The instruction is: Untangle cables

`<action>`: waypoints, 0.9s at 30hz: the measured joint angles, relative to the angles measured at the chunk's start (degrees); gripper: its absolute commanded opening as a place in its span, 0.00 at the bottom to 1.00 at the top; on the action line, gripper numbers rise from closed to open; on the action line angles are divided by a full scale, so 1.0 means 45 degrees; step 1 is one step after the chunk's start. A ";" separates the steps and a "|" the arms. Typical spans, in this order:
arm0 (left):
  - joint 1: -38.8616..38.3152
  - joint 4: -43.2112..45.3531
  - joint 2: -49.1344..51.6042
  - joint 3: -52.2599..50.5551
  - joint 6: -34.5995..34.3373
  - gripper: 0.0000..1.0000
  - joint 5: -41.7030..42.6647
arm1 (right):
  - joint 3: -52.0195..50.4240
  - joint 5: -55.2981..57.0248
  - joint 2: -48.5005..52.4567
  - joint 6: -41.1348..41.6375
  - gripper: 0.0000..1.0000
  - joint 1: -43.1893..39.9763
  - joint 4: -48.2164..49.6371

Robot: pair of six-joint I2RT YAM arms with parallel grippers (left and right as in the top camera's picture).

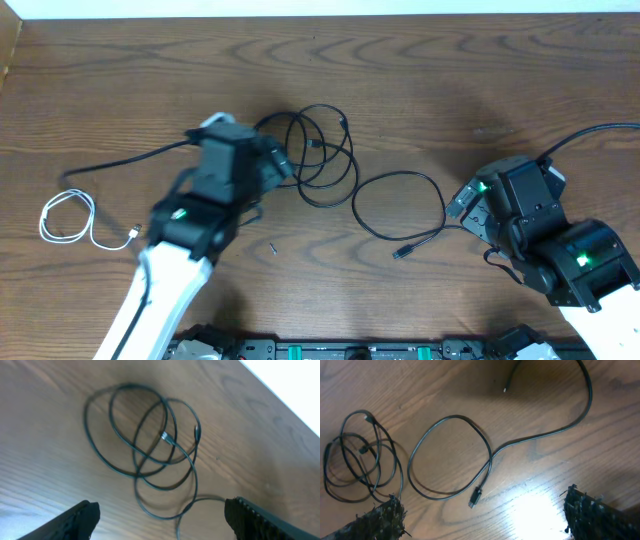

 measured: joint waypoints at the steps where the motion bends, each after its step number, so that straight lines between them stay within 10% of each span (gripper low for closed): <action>1: -0.0291 0.0189 0.0393 0.0000 -0.0704 0.85 -0.0219 | 0.0000 -0.0015 0.0029 0.0000 0.99 0.0000 0.0000; 11: -0.1200 0.0656 0.4405 0.0034 -0.7276 0.86 -0.1030 | -0.0155 -0.0379 0.0306 0.0000 0.99 0.0005 -0.0083; 27: -0.0345 -0.0826 0.8777 0.3157 -0.8306 0.86 0.1443 | -0.0505 -0.0529 0.1117 0.0000 0.99 0.0005 -0.0078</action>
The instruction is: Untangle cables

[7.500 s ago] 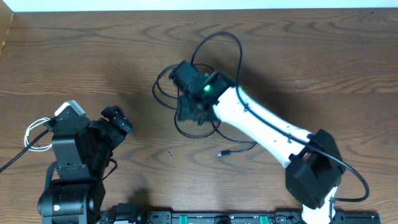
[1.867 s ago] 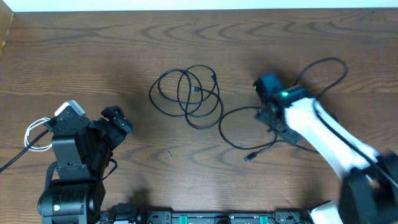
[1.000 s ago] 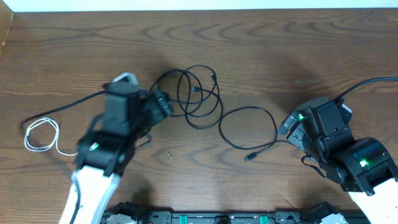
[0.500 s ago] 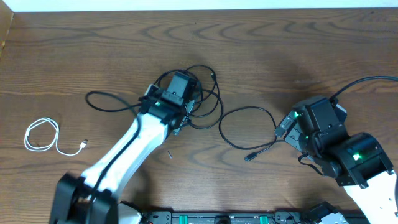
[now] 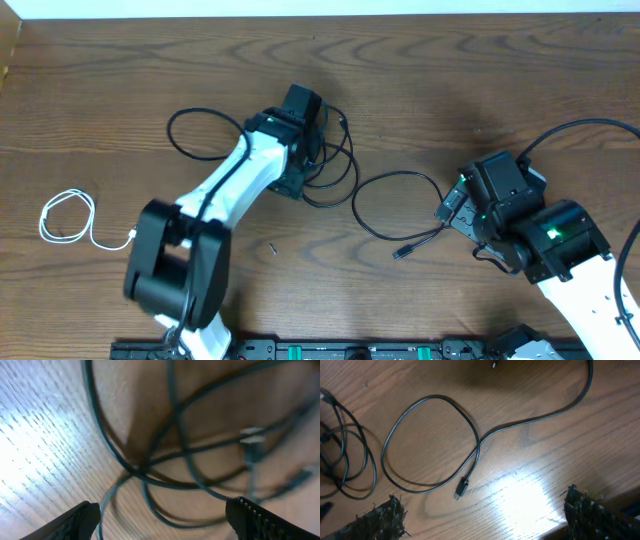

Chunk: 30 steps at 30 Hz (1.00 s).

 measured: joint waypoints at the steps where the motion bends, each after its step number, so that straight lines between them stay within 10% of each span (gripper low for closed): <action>1: 0.0000 -0.0015 0.0262 0.0000 -0.0010 0.86 0.0112 | 0.0000 0.0000 0.0029 -0.0005 0.99 0.0000 -0.0005; 18: 0.0000 0.0831 0.1598 0.0223 -0.0039 0.85 0.0345 | -0.0005 0.0005 0.0486 -0.0112 0.99 0.0000 -0.0005; 19: 0.0000 0.0777 0.1622 0.0253 0.0015 0.64 0.0350 | -0.0005 0.0005 0.0491 -0.0121 0.99 0.0000 -0.0005; 26: 0.0000 -0.0457 0.1734 0.0374 0.0257 0.08 0.0262 | -0.0010 0.0000 0.0500 -0.0155 0.99 0.0000 -0.0005; 30: -0.0005 -0.1360 0.1734 0.0418 0.0461 0.07 0.0019 | -0.0010 0.0005 0.0505 -0.0155 0.99 0.0000 -0.0010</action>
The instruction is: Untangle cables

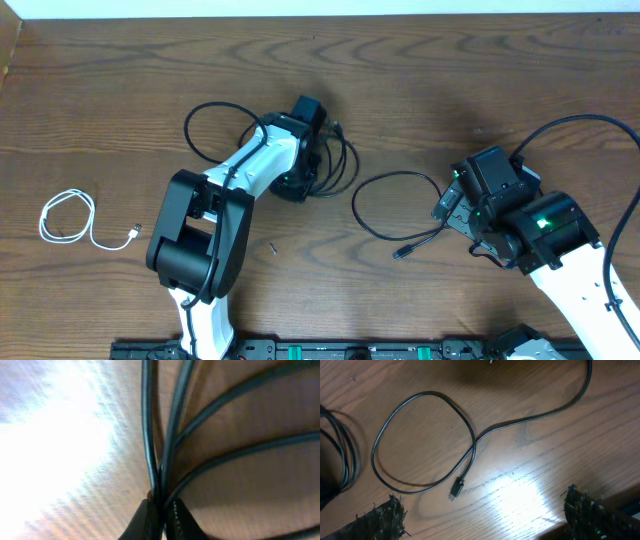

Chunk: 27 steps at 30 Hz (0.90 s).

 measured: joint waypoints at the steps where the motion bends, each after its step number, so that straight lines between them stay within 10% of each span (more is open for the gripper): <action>1: 0.0000 -0.0078 0.0000 0.0000 0.0092 0.07 -0.0107 | 0.0000 0.0000 0.0000 0.0000 0.99 0.0000 0.0005; 27: 0.6139 -0.0185 -0.1224 0.2832 0.5027 0.07 -0.1647 | 0.0000 0.0005 0.0029 -0.0005 0.99 0.0000 0.0039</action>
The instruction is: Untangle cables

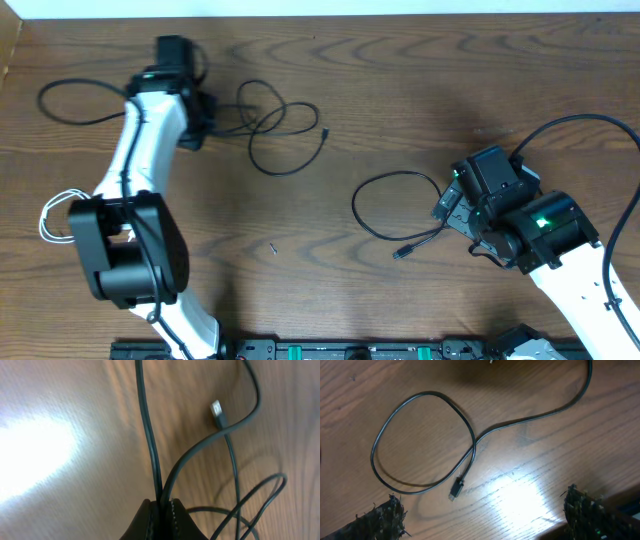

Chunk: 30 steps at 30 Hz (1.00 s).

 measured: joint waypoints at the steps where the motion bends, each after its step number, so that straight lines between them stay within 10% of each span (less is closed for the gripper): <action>1: 0.0219 -0.0015 0.0000 0.0000 0.0301 0.07 0.0257 | 0.0000 0.0000 0.0000 0.0000 0.99 0.0000 0.0073; 14: -0.2827 -0.1127 0.0000 -0.0471 0.3852 0.08 0.2312 | 0.0000 -0.0049 0.0165 -0.0029 0.99 0.0000 0.0622; 17: -0.3172 -0.1389 0.0000 -0.0816 0.3269 0.44 0.2035 | 0.0000 -0.0063 0.0175 -0.0029 0.99 0.0000 0.0243; 21: -0.3186 -0.1477 0.0000 -0.1268 0.2404 0.68 0.1671 | 0.0000 -0.0073 0.0175 -0.0029 0.99 0.0000 0.0063; 30: -0.3177 -0.0170 0.0000 -0.3060 0.0155 0.77 0.1253 | 0.0000 -0.0058 0.0175 -0.0029 0.99 0.0000 0.0131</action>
